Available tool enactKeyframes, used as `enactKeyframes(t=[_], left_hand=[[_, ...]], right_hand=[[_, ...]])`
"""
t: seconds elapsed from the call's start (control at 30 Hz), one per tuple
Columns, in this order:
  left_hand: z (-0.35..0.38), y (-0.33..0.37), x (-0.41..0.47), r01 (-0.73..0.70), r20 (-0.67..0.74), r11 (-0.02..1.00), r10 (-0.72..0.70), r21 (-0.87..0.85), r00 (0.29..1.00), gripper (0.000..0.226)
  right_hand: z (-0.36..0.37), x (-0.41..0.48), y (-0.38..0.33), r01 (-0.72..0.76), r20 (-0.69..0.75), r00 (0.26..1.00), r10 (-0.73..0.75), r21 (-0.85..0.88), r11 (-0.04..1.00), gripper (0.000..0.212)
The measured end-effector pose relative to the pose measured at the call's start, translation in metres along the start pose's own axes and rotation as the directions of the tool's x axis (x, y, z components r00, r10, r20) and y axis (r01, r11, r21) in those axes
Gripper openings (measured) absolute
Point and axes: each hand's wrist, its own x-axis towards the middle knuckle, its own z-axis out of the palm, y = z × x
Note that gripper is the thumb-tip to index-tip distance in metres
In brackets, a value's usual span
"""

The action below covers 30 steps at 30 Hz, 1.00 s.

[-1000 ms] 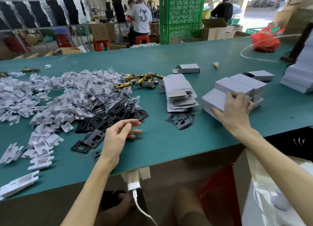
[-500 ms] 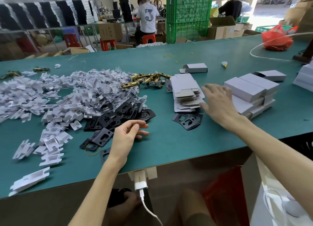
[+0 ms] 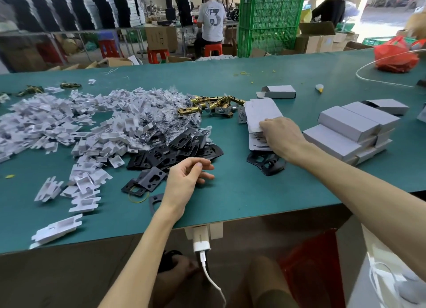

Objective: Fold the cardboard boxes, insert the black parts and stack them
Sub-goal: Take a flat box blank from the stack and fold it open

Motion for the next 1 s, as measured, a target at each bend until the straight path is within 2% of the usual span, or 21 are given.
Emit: enactKeyframes(t=[0.07, 0.1, 0.2, 0.27, 0.37, 0.43, 0.47, 0.53, 0.57, 0.63, 0.7, 0.73, 0.77, 0.83, 0.87, 0.9, 0.93, 1.0], left_hand=[[0.0, 0.0, -0.001, -0.011, 0.001, 1.0, 0.011, -0.004, 1.0, 0.026], [0.0, 0.0, 0.0, -0.018, 0.0, 1.0, 0.018, -0.015, 1.0, 0.026], [-0.001, 0.004, 0.002, -0.021, -0.015, 0.992, 0.019, -0.128, 1.0, 0.036], [-0.001, 0.008, 0.0, 0.007, -0.042, 0.965, -0.019, -0.264, 0.999, 0.049], [-0.006, 0.01, -0.003, 0.066, -0.049, 0.878, -0.101, -0.475, 0.994, 0.06], [-0.012, 0.014, -0.003, 0.122, 0.03, 0.786, -0.131, -0.607, 0.991, 0.069], [-0.016, 0.016, -0.002, 0.15, 0.066, 0.706, -0.145, -0.692, 0.987, 0.073], [-0.023, 0.021, 0.004, 0.183, 0.108, 0.533, -0.169, -0.826, 0.98, 0.073], [-0.026, 0.022, 0.008, 0.18, 0.117, 0.49, -0.157, -0.853, 0.981, 0.069], [-0.028, 0.026, 0.016, 0.145, 0.108, 0.506, -0.103, -0.85, 0.989, 0.05], [-0.024, 0.032, 0.025, 0.124, 0.117, 0.559, -0.049, -0.82, 0.992, 0.038], [-0.021, 0.036, 0.03, 0.128, 0.129, 0.576, -0.04, -0.807, 0.991, 0.038], [-0.017, 0.038, 0.035, 0.139, 0.143, 0.58, -0.04, -0.802, 0.989, 0.038], [-0.007, 0.04, 0.042, 0.166, 0.167, 0.572, -0.051, -0.804, 0.985, 0.036], [-0.002, 0.038, 0.043, 0.187, 0.181, 0.566, -0.067, -0.803, 0.981, 0.036], [0.003, 0.036, 0.043, 0.213, 0.201, 0.555, -0.084, -0.804, 0.976, 0.035], [0.007, 0.033, 0.043, 0.241, 0.226, 0.542, -0.095, -0.805, 0.97, 0.034], [0.013, 0.026, 0.04, 0.269, 0.261, 0.53, -0.092, -0.804, 0.961, 0.035]], right_hand=[[-0.008, -0.01, -0.007, -0.013, -0.148, 0.988, 0.033, 0.132, 0.991, 0.018], [-0.013, -0.016, -0.014, 0.038, -0.25, 0.968, 0.016, 0.208, 0.977, 0.021], [-0.021, -0.045, -0.053, 0.351, -0.475, 0.862, -0.175, 0.311, 0.883, 0.039], [-0.016, -0.062, -0.081, 0.523, -0.51, 0.795, -0.327, 0.306, 0.795, 0.047], [-0.003, -0.078, -0.113, 0.602, -0.482, 0.784, -0.391, 0.435, 0.67, 0.057], [0.001, -0.082, -0.123, 0.554, -0.45, 0.831, -0.327, 0.618, 0.558, 0.051], [0.003, -0.082, -0.124, 0.516, -0.424, 0.857, -0.294, 0.688, 0.511, 0.047], [0.006, -0.083, -0.121, 0.428, -0.325, 0.901, -0.286, 0.771, 0.472, 0.046], [0.009, -0.084, -0.12, 0.371, -0.25, 0.92, -0.302, 0.804, 0.465, 0.051], [0.012, -0.086, -0.117, 0.225, -0.093, 0.944, -0.315, 0.882, 0.414, 0.08], [0.014, -0.085, -0.117, 0.055, 0.008, 0.972, -0.233, 0.963, 0.264, 0.104], [0.016, -0.082, -0.117, -0.013, 0.041, 0.986, -0.159, 0.985, 0.172, 0.101], [0.016, -0.077, -0.116, -0.07, 0.077, 0.994, -0.08, 0.994, 0.088, 0.086], [0.015, -0.062, -0.113, -0.174, 0.176, 0.984, 0.022, 0.981, -0.082, 0.042], [0.015, -0.055, -0.111, -0.206, 0.213, 0.976, 0.05, 0.972, -0.115, 0.029], [0.016, -0.051, -0.11, -0.221, 0.229, 0.971, 0.07, 0.969, -0.107, 0.023], [0.018, -0.048, -0.109, -0.232, 0.24, 0.967, 0.082, 0.968, -0.097, 0.021], [0.023, -0.049, -0.112, -0.269, 0.284, 0.954, 0.098, 0.952, -0.146, 0.019]])
